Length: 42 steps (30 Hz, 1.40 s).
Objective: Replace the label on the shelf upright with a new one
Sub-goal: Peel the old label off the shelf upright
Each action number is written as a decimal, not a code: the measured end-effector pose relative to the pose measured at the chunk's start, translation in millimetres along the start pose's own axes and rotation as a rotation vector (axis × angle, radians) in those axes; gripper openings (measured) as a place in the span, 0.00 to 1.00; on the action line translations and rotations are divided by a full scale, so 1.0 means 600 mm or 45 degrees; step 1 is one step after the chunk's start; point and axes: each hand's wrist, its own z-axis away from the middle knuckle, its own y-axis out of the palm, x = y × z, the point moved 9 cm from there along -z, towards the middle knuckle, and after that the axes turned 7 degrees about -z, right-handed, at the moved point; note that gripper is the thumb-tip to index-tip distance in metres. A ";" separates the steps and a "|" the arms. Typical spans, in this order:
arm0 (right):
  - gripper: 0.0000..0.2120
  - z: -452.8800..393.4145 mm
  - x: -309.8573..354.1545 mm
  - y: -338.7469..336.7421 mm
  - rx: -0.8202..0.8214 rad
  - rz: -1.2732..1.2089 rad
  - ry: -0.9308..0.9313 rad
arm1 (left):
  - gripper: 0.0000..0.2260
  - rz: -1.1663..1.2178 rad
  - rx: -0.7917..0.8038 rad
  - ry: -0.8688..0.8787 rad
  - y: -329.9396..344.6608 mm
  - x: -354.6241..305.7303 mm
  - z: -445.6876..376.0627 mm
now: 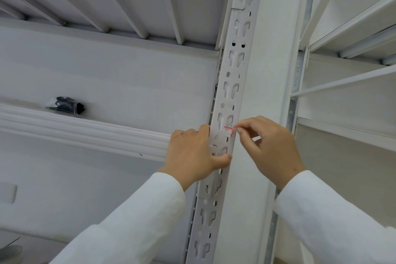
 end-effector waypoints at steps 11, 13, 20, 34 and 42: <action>0.05 0.018 -0.004 0.021 0.025 -0.019 0.258 | 0.20 -0.017 -0.039 0.004 -0.001 0.001 0.000; 0.05 0.019 -0.009 0.020 0.013 -0.064 0.332 | 0.21 -0.025 -0.030 -0.003 0.001 0.001 0.000; 0.05 0.021 -0.031 0.042 0.054 -0.202 0.627 | 0.21 -0.040 0.000 -0.017 0.001 0.002 -0.001; 0.02 0.022 -0.019 0.016 -0.147 -0.200 0.449 | 0.20 -0.028 -0.029 0.014 -0.004 -0.001 0.000; 0.04 0.019 -0.041 0.024 -0.139 -0.229 0.673 | 0.21 -0.055 -0.016 0.014 -0.003 -0.001 0.000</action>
